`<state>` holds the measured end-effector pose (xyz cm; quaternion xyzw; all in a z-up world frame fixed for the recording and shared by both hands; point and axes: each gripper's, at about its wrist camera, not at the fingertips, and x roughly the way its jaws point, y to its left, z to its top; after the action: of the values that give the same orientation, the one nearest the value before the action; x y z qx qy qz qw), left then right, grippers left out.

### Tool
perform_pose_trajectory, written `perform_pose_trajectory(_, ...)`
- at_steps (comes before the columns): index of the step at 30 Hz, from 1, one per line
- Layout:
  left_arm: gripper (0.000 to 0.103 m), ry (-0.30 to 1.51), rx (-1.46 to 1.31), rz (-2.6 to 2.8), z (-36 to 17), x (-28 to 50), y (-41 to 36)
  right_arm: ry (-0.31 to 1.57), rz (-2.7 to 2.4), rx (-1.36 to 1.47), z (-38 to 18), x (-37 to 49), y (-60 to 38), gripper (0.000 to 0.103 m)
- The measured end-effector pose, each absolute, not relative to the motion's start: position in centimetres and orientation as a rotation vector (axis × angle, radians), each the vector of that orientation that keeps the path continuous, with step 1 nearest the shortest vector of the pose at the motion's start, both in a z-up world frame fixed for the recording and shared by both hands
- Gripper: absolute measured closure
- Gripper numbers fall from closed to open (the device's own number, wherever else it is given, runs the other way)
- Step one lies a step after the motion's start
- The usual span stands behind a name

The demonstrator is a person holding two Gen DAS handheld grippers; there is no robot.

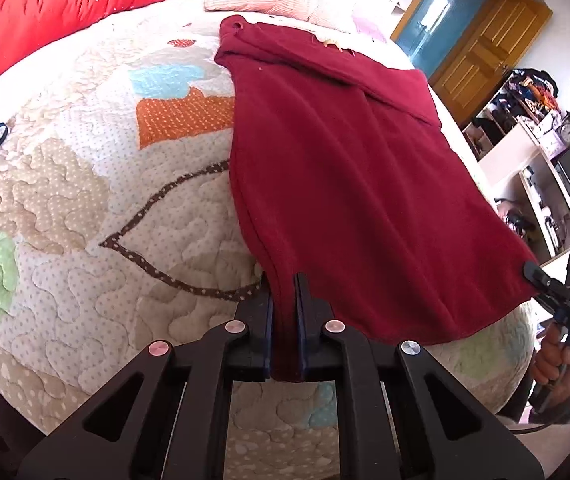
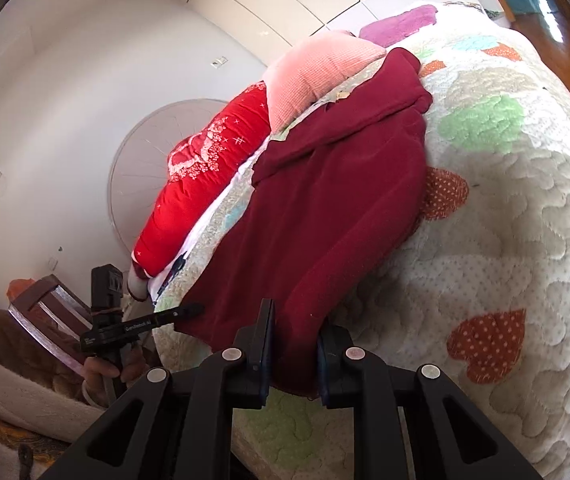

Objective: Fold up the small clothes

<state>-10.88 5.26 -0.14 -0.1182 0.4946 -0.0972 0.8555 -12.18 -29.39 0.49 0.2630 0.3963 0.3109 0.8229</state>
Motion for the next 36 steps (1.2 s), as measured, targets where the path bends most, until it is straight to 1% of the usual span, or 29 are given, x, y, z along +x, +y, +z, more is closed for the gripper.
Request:
perform_pose_trajectory(5, 0.095, 1.069, -0.188, -0.155, -1.1, -10.9, 4.8, 0.880, 0.642, 0.550, -0.4, -11.9, -29.4, 0.087)
perform_pose_trajectory(13, 0.095, 1.060, -0.135, -0.123, -1.6, -11.0, 3.9, 0.961, 0.586, 0.490, -1.9, -11.9, -29.8, 0.086)
perform_pose_trajectory(16, 0.095, 1.060, -0.136, -0.122, -1.7, -11.0, 3.9, 1.005, 0.574, 0.550, -3.1, -11.8, -30.1, 0.080)
perform_pose_trajectory(18, 0.095, 1.062, -0.137, -0.121, -1.7, -11.0, 3.9, 0.999, 0.578, 0.578, -3.4, -11.9, -30.3, 0.075)
perform_pose_trajectory(20, 0.095, 1.070, -0.150, -0.125, -1.8, -11.1, 4.0, 0.997, 0.600, 0.589, -3.3, -11.9, -30.3, 0.061)
perform_pose_trajectory(23, 0.093, 1.070, -0.164, -0.131, -1.8, -11.4, 3.9, 1.011, 0.614, 0.545, -2.5, -11.9, -29.8, 0.059)
perform_pose_trajectory(24, 0.088, 1.074, -0.164, -0.137, -1.8, -11.6, 3.9, 1.015, 0.611, 0.517, -2.3, -11.9, -29.6, 0.059)
perform_pose_trajectory(25, 0.081, 1.077, -0.165, -0.141, -1.9, -11.7, 3.9, 1.017, 0.608, 0.495, -2.1, -12.0, -29.4, 0.059)
perform_pose_trajectory(26, 0.077, 1.082, -0.172, -0.151, -1.9, -11.8, 4.0, 1.019, 0.606, 0.485, -2.0, -12.0, -29.3, 0.059)
perform_pose_trajectory(28, 0.059, 1.086, -0.188, -0.178, -1.9, -12.0, 3.7, 1.024, 0.610, 0.491, -2.0, -12.0, -29.4, 0.059)
perform_pose_trajectory(30, 0.055, 1.081, -0.175, -0.187, -2.0, -12.1, 3.2, 1.025, 0.608, 0.504, -2.3, -11.8, -29.4, 0.059)
perform_pose_trajectory(36, 0.055, 1.084, -0.193, -0.172, -2.2, -11.8, 3.1, 1.001, 0.622, 0.547, -2.6, -11.2, -29.2, 0.059)
